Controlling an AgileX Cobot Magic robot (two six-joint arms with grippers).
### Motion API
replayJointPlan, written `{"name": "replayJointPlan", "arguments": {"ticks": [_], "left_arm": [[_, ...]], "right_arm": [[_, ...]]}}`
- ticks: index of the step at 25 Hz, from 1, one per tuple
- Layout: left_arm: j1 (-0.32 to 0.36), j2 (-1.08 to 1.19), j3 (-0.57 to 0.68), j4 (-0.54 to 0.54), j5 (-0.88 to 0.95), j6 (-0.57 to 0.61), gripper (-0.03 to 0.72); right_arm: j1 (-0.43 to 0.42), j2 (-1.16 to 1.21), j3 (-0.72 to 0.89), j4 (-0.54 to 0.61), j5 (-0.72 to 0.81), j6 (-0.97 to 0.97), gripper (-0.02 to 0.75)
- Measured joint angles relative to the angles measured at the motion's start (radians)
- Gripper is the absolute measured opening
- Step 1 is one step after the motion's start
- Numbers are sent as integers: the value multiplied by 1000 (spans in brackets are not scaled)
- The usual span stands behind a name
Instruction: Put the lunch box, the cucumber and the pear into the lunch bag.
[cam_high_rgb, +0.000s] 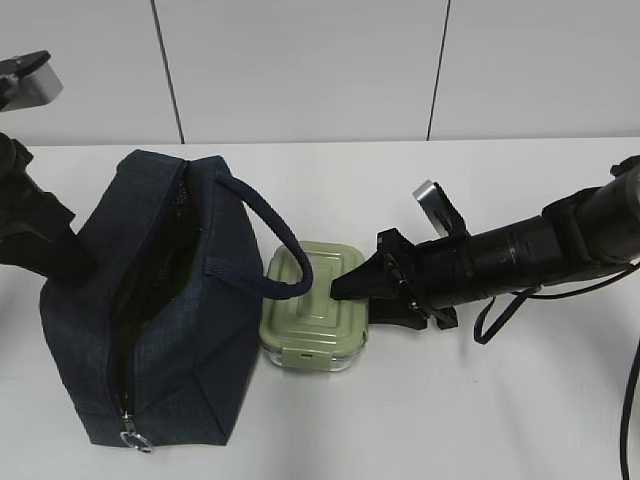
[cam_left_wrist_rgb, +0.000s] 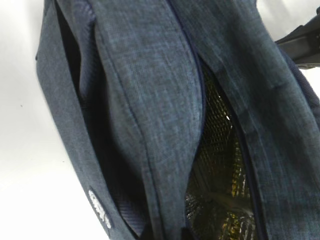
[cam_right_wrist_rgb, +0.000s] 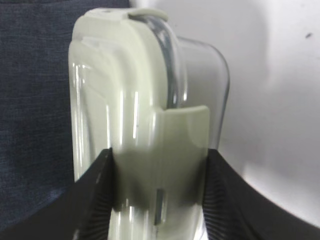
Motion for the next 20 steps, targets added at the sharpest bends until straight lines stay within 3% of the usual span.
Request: {"name": "replayJointPlan", "arguments": {"ticks": [10, 20], "left_arm": [[0, 0, 0, 0, 0, 0, 22], [0, 0, 0, 2, -2, 0, 22]], "right_arm": [[-8, -28, 2, -23, -5, 2, 345], [-168, -161, 2, -169, -2, 57, 344]]}}
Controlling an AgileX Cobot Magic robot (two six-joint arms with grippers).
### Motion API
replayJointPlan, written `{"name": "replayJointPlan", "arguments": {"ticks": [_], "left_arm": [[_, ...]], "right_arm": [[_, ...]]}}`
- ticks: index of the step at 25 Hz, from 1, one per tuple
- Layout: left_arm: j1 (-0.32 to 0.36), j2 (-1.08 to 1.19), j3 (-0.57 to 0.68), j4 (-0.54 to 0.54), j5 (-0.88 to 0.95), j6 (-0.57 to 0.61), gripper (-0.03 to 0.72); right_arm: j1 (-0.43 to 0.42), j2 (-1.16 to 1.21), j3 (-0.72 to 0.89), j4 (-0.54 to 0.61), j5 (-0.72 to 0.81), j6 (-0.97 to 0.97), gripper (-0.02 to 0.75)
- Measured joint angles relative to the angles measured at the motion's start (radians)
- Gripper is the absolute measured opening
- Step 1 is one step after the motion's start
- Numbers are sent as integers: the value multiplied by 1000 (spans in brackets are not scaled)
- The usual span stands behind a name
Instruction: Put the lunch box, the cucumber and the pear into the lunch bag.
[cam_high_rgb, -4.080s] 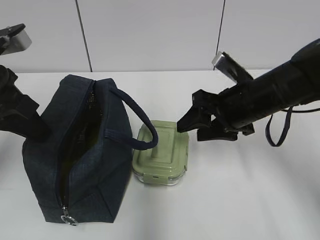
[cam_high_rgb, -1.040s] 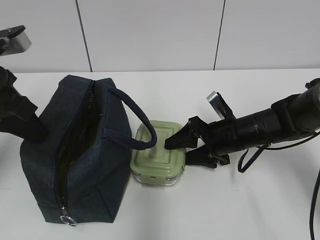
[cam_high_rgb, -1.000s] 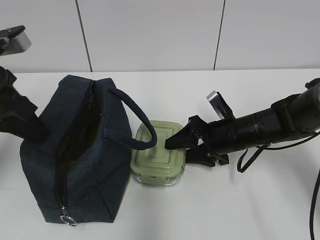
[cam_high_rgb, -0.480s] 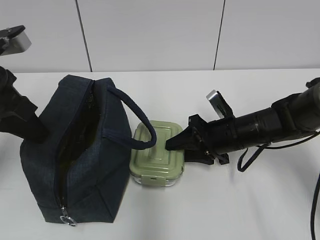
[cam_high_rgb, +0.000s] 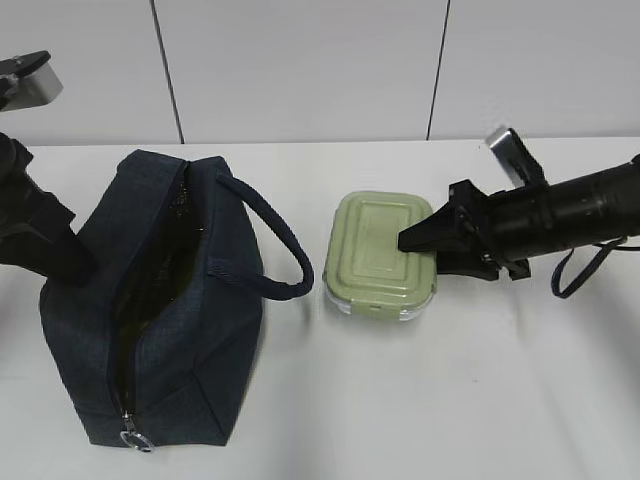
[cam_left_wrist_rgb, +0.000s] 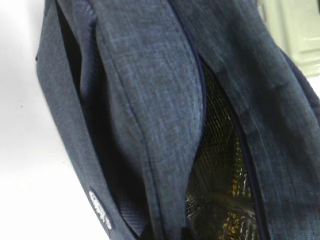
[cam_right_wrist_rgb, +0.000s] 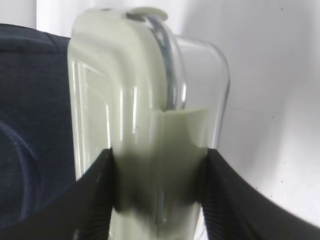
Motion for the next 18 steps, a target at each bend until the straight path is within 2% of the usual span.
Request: {"name": "replayJointPlan", "arguments": {"ticks": [10, 14, 18], "left_arm": [[0, 0, 0, 2, 0, 0, 22], [0, 0, 0, 2, -1, 0, 22], [0, 0, 0, 2, -2, 0, 22]], "right_arm": [[10, -164, -23, -3, 117, 26, 344], [87, -231, -75, 6, 134, 70, 344], [214, -249, -154, 17, 92, 123, 344]]}}
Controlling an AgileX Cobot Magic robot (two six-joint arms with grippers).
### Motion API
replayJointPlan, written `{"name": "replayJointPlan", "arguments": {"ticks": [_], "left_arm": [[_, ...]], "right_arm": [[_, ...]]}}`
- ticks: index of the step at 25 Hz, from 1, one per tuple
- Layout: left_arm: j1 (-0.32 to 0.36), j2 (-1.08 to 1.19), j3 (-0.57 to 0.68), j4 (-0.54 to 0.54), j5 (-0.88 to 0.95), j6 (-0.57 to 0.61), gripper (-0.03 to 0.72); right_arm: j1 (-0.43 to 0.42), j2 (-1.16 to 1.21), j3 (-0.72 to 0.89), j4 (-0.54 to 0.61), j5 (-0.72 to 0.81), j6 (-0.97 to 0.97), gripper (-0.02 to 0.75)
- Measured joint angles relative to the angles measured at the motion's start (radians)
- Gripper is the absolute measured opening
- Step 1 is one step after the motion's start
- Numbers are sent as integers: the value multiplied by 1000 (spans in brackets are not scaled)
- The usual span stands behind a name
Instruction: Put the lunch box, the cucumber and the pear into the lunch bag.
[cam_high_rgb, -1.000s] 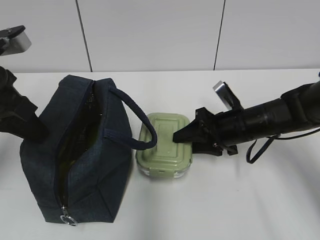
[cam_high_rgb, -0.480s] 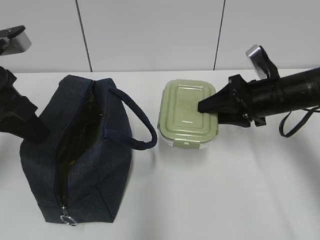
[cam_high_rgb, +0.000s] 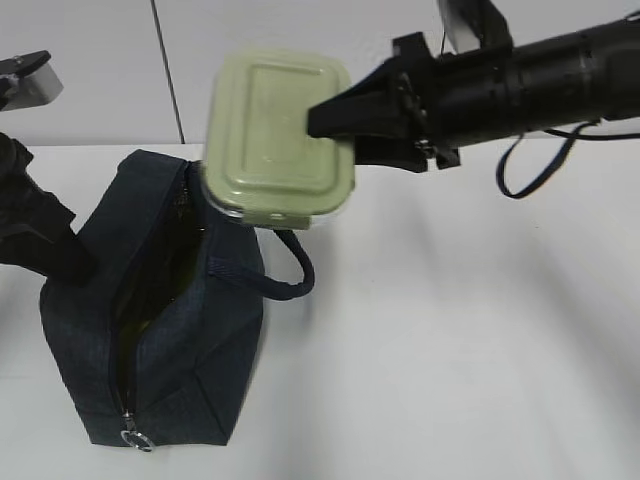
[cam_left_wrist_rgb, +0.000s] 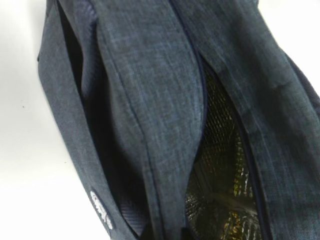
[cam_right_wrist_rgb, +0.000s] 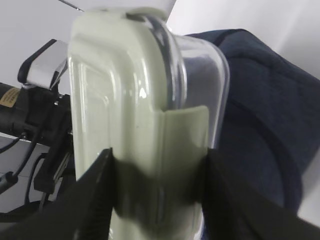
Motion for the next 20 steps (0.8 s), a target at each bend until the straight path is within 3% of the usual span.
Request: {"name": "replayJointPlan", "arguments": {"ticks": [5, 9, 17, 20], "left_arm": [[0, 0, 0, 0, -2, 0, 22], [0, 0, 0, 0, -5, 0, 22], [0, 0, 0, 0, -11, 0, 22], [0, 0, 0, 0, -11, 0, 22]], "right_arm": [[162, 2, -86, 7, -143, 19, 344], [236, 6, -106, 26, -299, 26, 344], [265, 81, -110, 59, -351, 30, 344], [267, 109, -114, -20, -351, 72, 344]]}}
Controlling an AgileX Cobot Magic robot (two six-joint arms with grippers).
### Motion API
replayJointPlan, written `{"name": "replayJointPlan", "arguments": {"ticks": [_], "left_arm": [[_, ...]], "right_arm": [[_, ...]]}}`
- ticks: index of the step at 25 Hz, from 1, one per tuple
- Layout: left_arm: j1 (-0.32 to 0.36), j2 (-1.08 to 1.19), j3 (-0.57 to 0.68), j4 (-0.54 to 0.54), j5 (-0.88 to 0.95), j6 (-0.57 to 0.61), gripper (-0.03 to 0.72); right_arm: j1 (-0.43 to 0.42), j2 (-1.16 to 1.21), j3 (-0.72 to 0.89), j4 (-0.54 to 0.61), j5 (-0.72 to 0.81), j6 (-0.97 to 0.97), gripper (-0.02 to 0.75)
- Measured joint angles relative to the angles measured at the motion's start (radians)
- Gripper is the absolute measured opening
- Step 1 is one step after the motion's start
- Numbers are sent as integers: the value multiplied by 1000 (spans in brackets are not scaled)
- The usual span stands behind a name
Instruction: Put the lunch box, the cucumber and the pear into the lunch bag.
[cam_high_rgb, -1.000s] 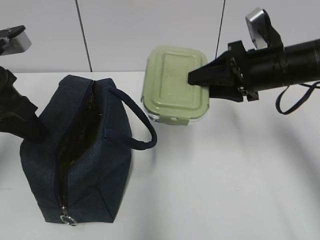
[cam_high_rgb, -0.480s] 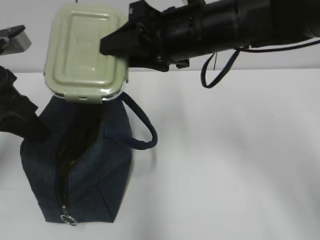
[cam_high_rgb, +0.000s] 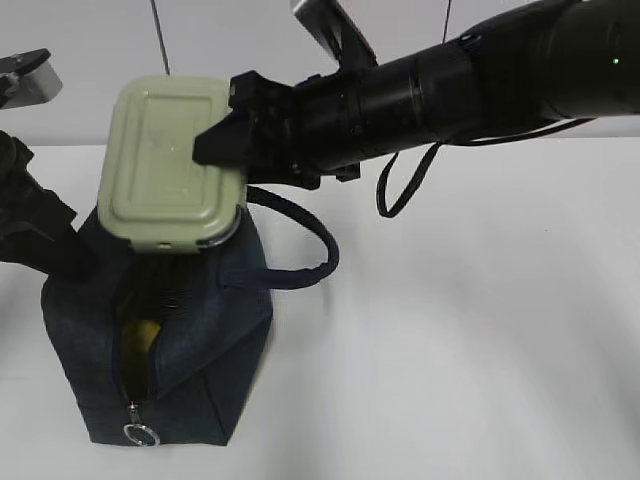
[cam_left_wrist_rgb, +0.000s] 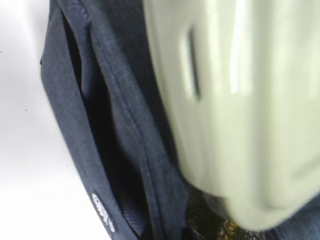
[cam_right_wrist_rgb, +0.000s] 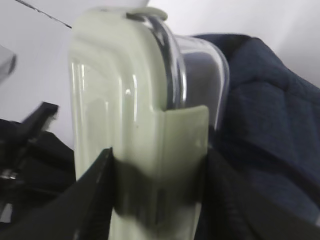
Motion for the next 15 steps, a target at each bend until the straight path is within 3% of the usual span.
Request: {"name": "replayJointPlan", "arguments": {"ticks": [8, 10, 15], "left_arm": [[0, 0, 0, -3, -11, 0, 22], [0, 0, 0, -4, -11, 0, 22], [0, 0, 0, -9, -11, 0, 22]], "right_arm": [[1, 17, 0, -487, 22, 296, 344], [2, 17, 0, -556, 26, 352, 344], [32, 17, -12, -593, 15, 383, 344]]}}
